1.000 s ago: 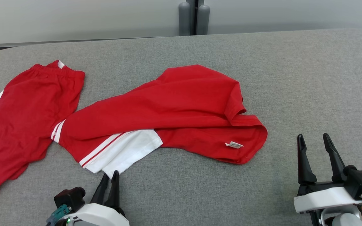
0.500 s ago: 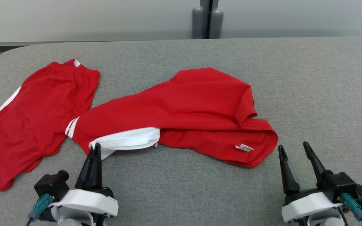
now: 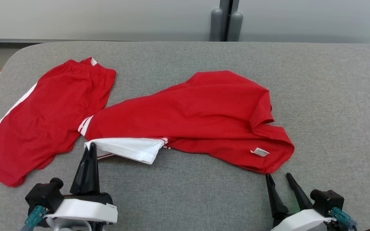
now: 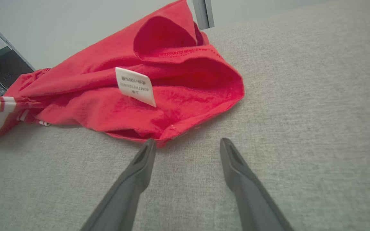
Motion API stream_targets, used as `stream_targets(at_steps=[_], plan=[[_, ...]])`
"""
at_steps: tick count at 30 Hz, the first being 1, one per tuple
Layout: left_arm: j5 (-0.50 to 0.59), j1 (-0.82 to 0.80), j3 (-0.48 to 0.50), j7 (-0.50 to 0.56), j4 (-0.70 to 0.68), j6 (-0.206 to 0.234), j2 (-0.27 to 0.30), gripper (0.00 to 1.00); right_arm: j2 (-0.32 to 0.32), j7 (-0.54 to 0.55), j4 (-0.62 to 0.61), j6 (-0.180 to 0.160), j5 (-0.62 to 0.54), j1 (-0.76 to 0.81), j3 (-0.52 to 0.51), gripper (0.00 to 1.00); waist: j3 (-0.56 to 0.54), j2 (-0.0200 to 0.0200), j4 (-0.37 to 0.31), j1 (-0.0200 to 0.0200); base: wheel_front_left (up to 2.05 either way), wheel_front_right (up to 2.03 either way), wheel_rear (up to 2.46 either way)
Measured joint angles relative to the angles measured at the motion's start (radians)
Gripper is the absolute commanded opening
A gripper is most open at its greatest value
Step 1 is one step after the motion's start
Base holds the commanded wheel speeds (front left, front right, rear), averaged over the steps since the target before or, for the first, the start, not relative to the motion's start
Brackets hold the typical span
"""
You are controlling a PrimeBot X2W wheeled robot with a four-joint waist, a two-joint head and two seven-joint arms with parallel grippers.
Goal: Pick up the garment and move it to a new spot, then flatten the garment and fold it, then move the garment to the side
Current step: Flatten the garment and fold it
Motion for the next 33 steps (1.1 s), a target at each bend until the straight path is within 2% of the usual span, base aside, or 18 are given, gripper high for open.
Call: stream_targets(at_steps=[3,4,6,8,12,13,14,15,17,21,25,26,28,29,30,31,32,33], plan=[[-0.004,0.0,-0.01,0.0,-0.005,0.008,0.0,0.0,-0.001,0.0,0.012,0.0,0.067,-0.009,0.017,0.95,0.002,0.0,0.006,0.0,0.0,0.0,0.0],[-0.004,0.0,-0.012,0.0,-0.005,0.009,0.0,0.0,-0.001,0.0,0.017,0.0,0.091,-0.014,0.025,0.9,0.003,0.0,0.008,0.0,0.0,0.0,0.0],[-0.004,0.0,-0.014,0.0,-0.005,0.012,0.0,0.0,-0.001,0.0,0.029,0.0,0.131,-0.021,0.037,0.67,0.004,0.0,0.013,0.0,0.0,0.0,0.0],[0.001,0.0,-0.016,0.0,-0.005,0.012,0.0,0.0,-0.002,0.0,0.03,-0.001,0.164,-0.026,0.046,0.61,0.005,0.0,0.019,0.0,0.0,0.0,0.0],[0.002,0.0,-0.018,0.0,-0.006,0.013,0.0,0.0,-0.004,0.0,0.027,-0.001,0.228,-0.035,0.035,0.68,0.007,0.0,0.027,0.0,0.0,0.0,0.0],[0.004,0.001,-0.02,0.0,-0.006,0.013,0.0,0.0,-0.004,0.0,0.023,-0.001,0.25,-0.035,0.027,0.77,0.006,0.0,0.029,0.0,0.0,0.0,0.0],[0.005,0.003,-0.021,0.0,-0.006,0.013,0.0,0.0,-0.003,0.0,0.016,-0.001,0.27,-0.033,0.021,0.8,0.005,0.0,0.03,0.0,0.0,0.0,0.0],[0.01,0.006,-0.021,0.0,-0.006,0.013,0.0,0.0,-0.003,0.0,0.007,-0.001,0.292,-0.026,0.014,0.92,0.004,0.0,0.031,-0.0001,0.0,0.0,0.0],[0.011,0.011,-0.019,0.0,-0.006,0.013,0.0,0.0,-0.002,0.0,-0.012,-0.001,0.363,-0.005,0.013,1.0,0.002,0.0,0.032,0.0,0.0,0.0,0.0],[0.013,0.013,-0.013,0.0,-0.012,0.013,-0.001,0.0,-0.036,-0.005,-0.035,-0.004,0.522,0.005,0.11,1.0,0.005,0.0001,0.025,0.0,0.0,0.0,0.0],[0.012,0.013,-0.015,0.0,-0.009,0.013,0.0,0.0,-0.071,-0.008,-0.032,-0.005,0.624,-0.015,0.179,1.0,0.009,0.0,0.02,0.0,0.0,0.0,0.0],[0.012,0.012,-0.017,0.0,-0.008,0.013,-0.001,0.0,-0.078,-0.009,-0.029,-0.006,0.648,-0.023,0.196,0.93,0.01,0.0,0.019,0.0,0.0,0.0,0.0],[0.012,0.01,-0.021,0.0,-0.006,0.013,0.0,0.0,-0.09,-0.009,-0.022,-0.006,0.697,-0.039,0.22,0.5,0.013,0.0,0.02,0.0,0.0,0.0,0.0],[0.012,0.009,-0.024,0.0,-0.005,0.013,-0.001,0.0,-0.096,-0.01,-0.018,-0.006,0.712,-0.045,0.23,0.44,0.014,0.0,0.021,0.0,0.0,0.0,0.0],[0.012,0.008,-0.024,0.0,-0.003,0.012,-0.001,0.0,-0.101,-0.011,-0.013,-0.007,0.726,-0.051,0.241,0.32,0.016,0.0,0.023,0.0,0.0,0.0,0.0],[0.013,0.007,-0.024,0.0,-0.002,0.011,-0.001,0.0,-0.107,-0.011,-0.007,-0.007,0.74,-0.057,0.254,0.32,0.017,0.0,0.025,0.0,0.0,0.0,0.0],[0.013,0.005,-0.023,0.0,-0.001,0.01,-0.001,0.0,-0.112,-0.012,-0.006,-0.007,0.751,-0.06,0.262,0.22,0.019,0.0001,0.026,0.0,0.0,0.0,0.0],[0.013,0.002,-0.02,0.0,-0.001,0.01,0.0,0.0,-0.116,-0.014,-0.005,-0.007,0.768,-0.063,0.272,0.05,0.02,0.0,0.027,0.0,0.0,0.0,0.0]])
